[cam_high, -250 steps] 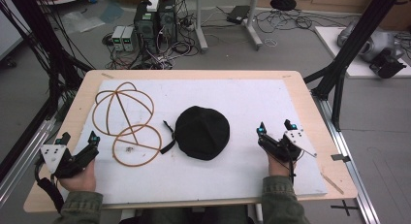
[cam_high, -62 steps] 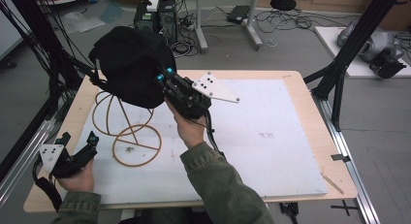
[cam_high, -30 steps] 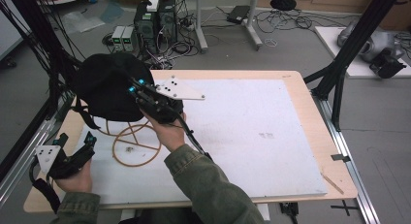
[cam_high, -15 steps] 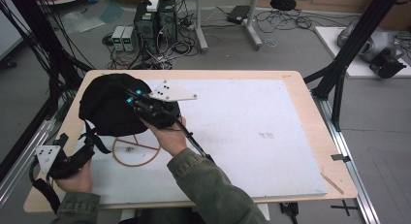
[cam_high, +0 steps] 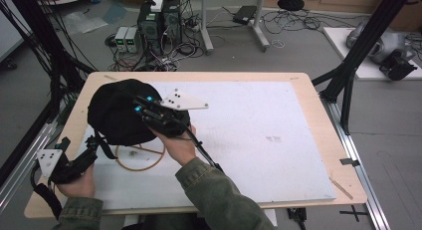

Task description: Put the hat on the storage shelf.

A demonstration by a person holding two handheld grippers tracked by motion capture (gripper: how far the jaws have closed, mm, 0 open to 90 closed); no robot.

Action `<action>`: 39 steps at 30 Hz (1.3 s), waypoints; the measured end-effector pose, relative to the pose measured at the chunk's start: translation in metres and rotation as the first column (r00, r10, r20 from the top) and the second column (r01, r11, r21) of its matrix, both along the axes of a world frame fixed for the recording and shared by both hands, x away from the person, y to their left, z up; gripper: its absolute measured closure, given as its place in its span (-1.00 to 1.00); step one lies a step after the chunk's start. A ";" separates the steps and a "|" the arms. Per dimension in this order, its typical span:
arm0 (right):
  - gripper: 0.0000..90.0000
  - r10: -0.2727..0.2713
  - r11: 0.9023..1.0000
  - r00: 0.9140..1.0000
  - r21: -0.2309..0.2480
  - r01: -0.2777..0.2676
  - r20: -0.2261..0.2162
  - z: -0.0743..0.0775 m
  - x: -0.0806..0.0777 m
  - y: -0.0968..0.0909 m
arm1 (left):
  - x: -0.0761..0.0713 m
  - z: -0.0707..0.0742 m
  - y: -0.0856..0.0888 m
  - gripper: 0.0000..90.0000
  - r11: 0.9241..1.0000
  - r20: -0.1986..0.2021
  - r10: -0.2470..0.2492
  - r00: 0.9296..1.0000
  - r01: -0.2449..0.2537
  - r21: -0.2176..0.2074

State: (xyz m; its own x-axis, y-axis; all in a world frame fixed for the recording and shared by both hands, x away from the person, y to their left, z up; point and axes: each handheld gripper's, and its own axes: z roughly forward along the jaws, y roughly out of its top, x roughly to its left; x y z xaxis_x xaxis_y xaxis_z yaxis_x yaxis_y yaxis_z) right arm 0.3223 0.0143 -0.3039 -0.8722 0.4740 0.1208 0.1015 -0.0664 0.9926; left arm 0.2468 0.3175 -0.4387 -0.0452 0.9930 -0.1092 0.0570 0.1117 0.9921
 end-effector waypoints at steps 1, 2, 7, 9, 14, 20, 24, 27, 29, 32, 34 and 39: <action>0.62 0.000 1.000 1.000 0.001 0.000 -0.004 0.000 0.000 0.000 | 0.000 0.000 0.000 -0.57 1.000 -0.001 0.000 1.000 0.000 0.001; 0.53 0.006 1.000 1.000 0.002 -0.006 -0.004 0.000 0.000 0.000 | 0.000 0.000 0.000 -0.57 1.000 -0.001 -0.001 1.000 0.001 0.001; 0.12 0.020 1.000 1.000 -0.003 -0.020 0.010 0.000 -0.003 0.001 | 0.000 0.000 -0.001 -0.57 1.000 -0.001 -0.002 1.000 0.002 0.004; -0.11 -0.009 1.000 1.000 -0.008 0.009 0.006 0.000 -0.005 0.001 | 0.000 0.000 -0.001 -0.57 1.000 -0.001 -0.002 1.000 0.002 0.004; -0.37 -0.071 0.997 0.997 -0.015 0.071 -0.009 -0.004 0.000 -0.004 | 0.000 0.000 -0.001 -0.57 1.000 0.000 -0.002 1.000 0.002 0.003; -0.68 -0.052 0.999 0.998 -0.010 0.052 -0.043 -0.009 0.007 -0.013 | 0.001 -0.001 -0.001 -0.57 1.000 -0.003 -0.004 1.000 0.004 0.006; -0.76 -0.077 0.997 0.997 -0.007 0.076 -0.032 -0.012 0.009 -0.023 | 0.001 -0.001 -0.002 -0.57 1.000 -0.002 -0.005 1.000 0.005 0.005; -0.77 -0.139 0.990 0.990 -0.015 0.139 -0.007 -0.017 0.009 -0.035 | 0.002 -0.001 -0.002 -0.57 1.000 -0.003 -0.006 1.000 0.006 0.010; -0.77 -0.158 0.987 0.987 -0.023 0.158 0.000 -0.019 0.008 -0.043 | 0.002 -0.001 -0.003 -0.57 1.000 -0.006 -0.008 1.000 0.008 0.010; -0.77 -0.182 0.983 0.983 -0.040 0.182 0.009 -0.021 0.009 -0.058 | 0.002 -0.001 -0.004 -0.57 1.000 -0.007 -0.009 1.000 0.009 0.014; -0.77 -0.199 0.978 0.980 -0.055 0.199 0.005 -0.022 0.010 -0.069 | 0.003 -0.001 -0.005 -0.57 1.000 -0.007 -0.009 1.000 0.009 0.014; -0.77 -0.248 0.966 0.969 -0.075 0.248 0.007 -0.024 0.009 -0.096 | 0.003 -0.001 -0.005 -0.57 1.000 -0.010 -0.011 1.000 0.012 0.016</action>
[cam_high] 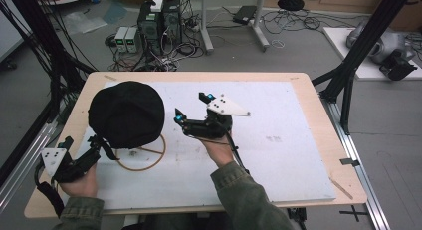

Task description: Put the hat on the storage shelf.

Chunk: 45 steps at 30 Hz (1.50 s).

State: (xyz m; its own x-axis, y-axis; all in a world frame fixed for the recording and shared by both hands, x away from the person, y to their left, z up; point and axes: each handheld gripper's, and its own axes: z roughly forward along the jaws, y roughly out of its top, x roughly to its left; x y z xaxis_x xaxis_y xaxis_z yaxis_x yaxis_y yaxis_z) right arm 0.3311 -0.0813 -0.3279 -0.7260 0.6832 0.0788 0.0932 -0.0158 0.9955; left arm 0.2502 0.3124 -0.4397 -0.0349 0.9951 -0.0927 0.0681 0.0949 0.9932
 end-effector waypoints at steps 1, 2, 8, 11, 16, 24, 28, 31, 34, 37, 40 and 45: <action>-0.77 -0.012 1.000 1.000 -0.005 0.012 0.001 -0.001 -0.001 -0.005 | 0.000 0.000 0.000 -0.57 1.000 0.001 0.000 1.000 0.000 -0.003; -0.77 -0.019 1.000 1.000 -0.009 0.019 0.000 -0.002 -0.001 -0.010 | 0.000 0.000 0.000 -0.57 1.000 0.000 0.000 1.000 0.000 -0.005; -0.77 -0.075 0.997 0.997 -0.029 0.075 -0.009 -0.007 -0.002 -0.038 | 0.001 0.000 0.000 -0.57 1.000 -0.002 0.000 1.000 0.000 -0.005; -0.77 -0.096 0.995 0.995 -0.031 0.096 -0.004 -0.010 -0.003 -0.050 | 0.001 0.000 -0.001 -0.57 1.000 -0.001 0.001 1.000 -0.001 -0.003; -0.77 -0.132 0.991 0.991 -0.037 0.131 -0.007 -0.017 -0.004 -0.067 | 0.002 -0.001 -0.002 -0.57 1.000 -0.004 -0.003 1.000 0.003 -0.002; -0.77 -0.197 0.980 0.980 -0.040 0.196 -0.008 -0.025 -0.006 -0.091 | 0.002 -0.001 -0.002 -0.57 1.000 -0.003 -0.005 1.000 0.005 -0.002; -0.77 -0.220 0.975 0.975 -0.044 0.219 -0.021 -0.032 -0.007 -0.102 | 0.002 -0.001 -0.002 -0.57 1.000 -0.003 -0.005 1.000 0.005 -0.002; -0.77 -0.247 0.968 0.969 -0.043 0.245 -0.027 -0.036 -0.008 -0.113 | 0.003 -0.001 -0.002 -0.57 1.000 -0.004 -0.006 1.000 0.006 -0.004; -0.77 -0.273 0.962 0.961 -0.040 0.272 -0.038 -0.042 -0.010 -0.125 | 0.002 -0.001 -0.002 -0.57 1.000 -0.004 -0.005 1.000 0.005 -0.004; -0.77 -0.320 0.947 0.946 -0.028 0.319 -0.052 -0.052 -0.014 -0.143 | 0.002 -0.001 -0.002 -0.57 1.000 -0.005 -0.005 1.000 0.005 -0.005; -0.77 -0.365 0.931 0.927 -0.011 0.366 -0.081 -0.060 -0.017 -0.159 | 0.002 -0.001 -0.003 -0.57 1.000 -0.004 -0.008 1.000 0.008 -0.002; -0.77 -0.433 0.899 0.896 0.019 0.437 -0.095 -0.068 -0.020 -0.182 | 0.002 -0.001 -0.004 -0.57 1.000 -0.005 -0.007 1.000 0.007 -0.003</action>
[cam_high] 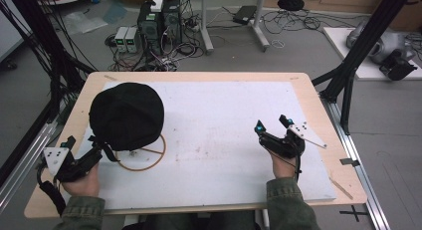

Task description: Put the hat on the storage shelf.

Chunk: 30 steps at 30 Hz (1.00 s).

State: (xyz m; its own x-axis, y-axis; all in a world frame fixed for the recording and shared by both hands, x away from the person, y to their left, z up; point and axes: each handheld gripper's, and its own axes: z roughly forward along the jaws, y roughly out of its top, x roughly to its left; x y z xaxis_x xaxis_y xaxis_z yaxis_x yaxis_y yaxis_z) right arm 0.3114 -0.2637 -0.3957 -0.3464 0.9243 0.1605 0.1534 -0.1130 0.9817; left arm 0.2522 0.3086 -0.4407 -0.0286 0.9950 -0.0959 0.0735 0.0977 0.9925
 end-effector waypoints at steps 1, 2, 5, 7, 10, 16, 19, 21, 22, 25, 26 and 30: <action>-0.77 -0.010 1.000 1.000 0.000 0.010 0.001 -0.001 0.000 -0.003 | 0.000 0.000 0.000 -0.57 1.000 0.000 0.000 1.000 0.000 0.000; -0.77 -0.017 1.000 1.000 -0.004 0.017 0.003 -0.002 -0.001 -0.006 | 0.000 0.000 0.000 -0.57 1.000 -0.001 0.000 1.000 0.000 0.001; -0.77 -0.038 0.999 0.999 -0.016 0.038 -0.007 -0.004 -0.003 -0.013 | 0.000 0.000 0.000 -0.57 1.000 -0.001 0.001 1.000 -0.001 -0.004; -0.77 -0.052 0.998 0.999 -0.033 0.052 0.004 -0.004 -0.004 -0.016 | -0.001 0.000 0.000 -0.57 1.000 0.000 0.002 1.000 -0.002 -0.004; -0.77 -0.066 0.996 0.998 -0.055 0.067 0.013 -0.005 -0.006 -0.017 | -0.001 0.000 0.000 -0.57 1.000 -0.001 0.002 1.000 -0.002 -0.004; -0.77 -0.148 0.985 0.989 -0.091 0.149 0.017 -0.016 -0.008 -0.026 | -0.001 0.000 -0.001 -0.57 1.000 -0.001 0.002 1.000 -0.002 -0.004; -0.77 -0.195 0.974 0.981 -0.114 0.195 0.009 -0.020 -0.009 -0.031 | -0.001 0.000 -0.001 -0.57 1.000 -0.004 -0.003 1.000 0.003 -0.003; -0.77 -0.227 0.966 0.974 -0.120 0.228 0.020 -0.024 -0.012 -0.033 | -0.001 0.000 -0.001 -0.57 1.000 -0.001 -0.002 1.000 0.002 -0.009; -0.77 -0.238 0.962 0.971 -0.130 0.239 0.026 -0.026 -0.011 -0.034 | -0.001 0.000 -0.001 -0.57 1.000 0.000 0.000 1.000 0.000 -0.010; -0.77 -0.249 0.960 0.968 -0.130 0.248 0.011 -0.028 -0.011 -0.036 | -0.001 0.000 0.000 -0.57 1.000 0.001 -0.003 1.000 0.003 -0.010; -0.77 -0.254 0.959 0.967 -0.128 0.255 0.019 -0.029 -0.011 -0.037 | -0.001 0.000 0.000 -0.57 1.000 0.002 -0.003 1.000 0.003 -0.011; -0.77 -0.260 0.958 0.965 -0.122 0.261 0.018 -0.030 -0.010 -0.039 | 0.000 0.000 0.000 -0.57 1.000 0.001 -0.005 1.000 0.005 -0.011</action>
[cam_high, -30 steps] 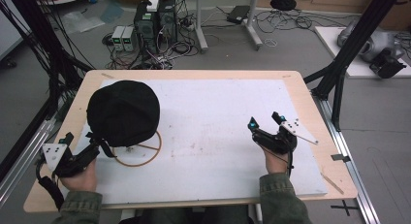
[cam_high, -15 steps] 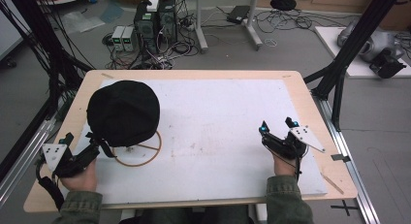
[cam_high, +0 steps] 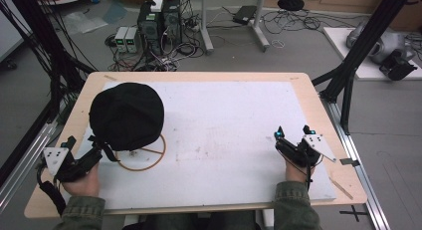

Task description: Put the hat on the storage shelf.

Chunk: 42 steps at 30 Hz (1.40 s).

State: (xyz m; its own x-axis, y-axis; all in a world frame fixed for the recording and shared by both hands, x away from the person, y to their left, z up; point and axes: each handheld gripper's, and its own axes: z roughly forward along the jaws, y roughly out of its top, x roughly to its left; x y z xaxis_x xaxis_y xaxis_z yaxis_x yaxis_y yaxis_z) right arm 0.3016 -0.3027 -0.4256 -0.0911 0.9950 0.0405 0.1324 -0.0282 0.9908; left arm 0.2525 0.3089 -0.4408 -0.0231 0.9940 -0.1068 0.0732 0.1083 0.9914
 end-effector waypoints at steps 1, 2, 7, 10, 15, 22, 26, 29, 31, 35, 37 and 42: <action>-0.77 0.002 1.000 1.000 -0.001 -0.002 -0.003 0.000 0.000 0.000 | 0.000 0.000 0.000 -0.57 1.000 0.000 0.001 1.000 -0.001 0.001; -0.77 0.006 1.000 1.000 -0.002 -0.006 -0.008 -0.001 0.001 0.000 | 0.001 0.000 0.000 -0.57 1.000 0.000 -0.001 1.000 0.001 0.000; -0.77 0.012 1.000 1.000 0.007 -0.012 -0.011 -0.002 0.002 -0.001 | 0.001 0.000 0.000 -0.57 1.000 0.002 0.003 1.000 -0.003 -0.002; -0.77 0.013 1.000 1.000 0.014 -0.012 -0.014 -0.002 0.002 -0.001 | 0.001 0.000 0.000 -0.57 1.000 0.000 0.003 1.000 -0.003 -0.002; -0.77 0.012 1.000 1.000 0.026 -0.012 -0.019 -0.003 0.002 -0.004 | 0.001 0.000 0.000 -0.57 1.000 -0.003 -0.002 1.000 0.002 -0.001; -0.77 0.013 0.999 1.000 0.052 -0.012 -0.020 -0.004 0.001 -0.009 | 0.000 0.000 0.000 -0.57 1.000 -0.005 -0.002 1.000 0.002 -0.004; -0.77 0.014 0.998 1.000 0.062 -0.013 -0.024 -0.004 0.001 -0.009 | 0.001 -0.001 -0.001 -0.57 1.000 -0.007 -0.002 1.000 0.002 -0.005; -0.77 0.019 0.998 1.000 0.065 -0.017 -0.025 -0.004 0.002 -0.010 | 0.001 -0.001 -0.001 -0.56 1.000 -0.007 -0.005 1.000 0.005 -0.009; -0.77 0.024 0.998 0.999 0.062 -0.022 -0.026 -0.005 0.002 -0.010 | 0.001 -0.001 -0.001 -0.56 1.000 -0.010 -0.007 1.000 0.006 -0.011; -0.77 0.027 0.997 0.999 0.071 -0.025 -0.027 -0.004 0.001 -0.010 | 0.000 -0.001 -0.001 -0.56 1.000 -0.009 -0.004 1.000 0.004 -0.013; -0.77 0.026 0.997 0.999 0.075 -0.024 -0.028 -0.004 0.000 -0.010 | 0.000 -0.001 -0.001 -0.56 1.000 -0.006 -0.003 1.000 0.003 -0.014; -0.77 0.030 0.997 0.999 0.077 -0.028 -0.025 -0.004 0.000 -0.010 | 0.000 -0.001 0.000 -0.56 1.000 -0.009 -0.006 1.000 0.006 -0.018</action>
